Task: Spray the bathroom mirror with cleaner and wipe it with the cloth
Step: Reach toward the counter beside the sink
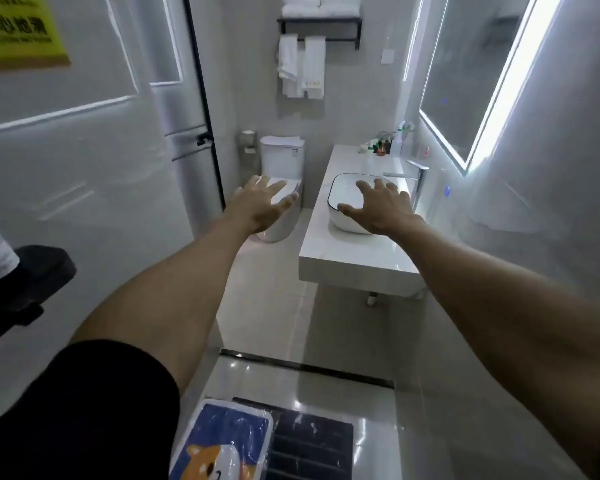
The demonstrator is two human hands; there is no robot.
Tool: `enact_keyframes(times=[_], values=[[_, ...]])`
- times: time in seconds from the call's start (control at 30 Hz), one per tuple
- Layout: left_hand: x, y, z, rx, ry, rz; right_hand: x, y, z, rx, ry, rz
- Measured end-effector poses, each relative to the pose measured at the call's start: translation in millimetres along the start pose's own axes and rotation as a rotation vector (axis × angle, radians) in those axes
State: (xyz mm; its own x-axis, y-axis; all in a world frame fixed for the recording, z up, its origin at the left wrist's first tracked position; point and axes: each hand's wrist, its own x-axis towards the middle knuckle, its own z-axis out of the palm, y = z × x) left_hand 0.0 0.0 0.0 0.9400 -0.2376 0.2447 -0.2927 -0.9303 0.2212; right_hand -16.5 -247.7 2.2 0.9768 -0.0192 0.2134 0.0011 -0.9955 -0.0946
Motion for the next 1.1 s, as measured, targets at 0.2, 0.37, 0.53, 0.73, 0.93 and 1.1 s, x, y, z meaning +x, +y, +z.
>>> enact_keyframes(times=[0.2, 0.37, 0.53, 0.73, 0.93, 1.1], values=[[78.8, -49.1, 13.5, 0.031, -0.043, -0.018, 87.5, -23.4, 25.2, -0.02, -0.05, 0.017], [140.1, -79.3, 24.7, 0.067, -0.044, -0.009, 151.8, -44.0, 54.7, -0.013, -0.068, 0.009], [199.6, -111.8, 51.1, 0.042, -0.065, -0.03, 222.9, -49.5, 81.9, -0.001, -0.051, -0.015], [282.9, -150.5, 76.8, 0.071, -0.074, -0.064, 317.1, -46.6, 110.5, 0.025, -0.057, -0.028], [372.0, -165.0, 85.2, 0.154, -0.084, -0.098, 411.7, -31.9, 133.2, 0.072, -0.082, -0.033], [432.4, -176.1, 95.9, 0.172, -0.107, -0.1, 480.5, -23.3, 142.5, 0.067, -0.084, -0.036]])
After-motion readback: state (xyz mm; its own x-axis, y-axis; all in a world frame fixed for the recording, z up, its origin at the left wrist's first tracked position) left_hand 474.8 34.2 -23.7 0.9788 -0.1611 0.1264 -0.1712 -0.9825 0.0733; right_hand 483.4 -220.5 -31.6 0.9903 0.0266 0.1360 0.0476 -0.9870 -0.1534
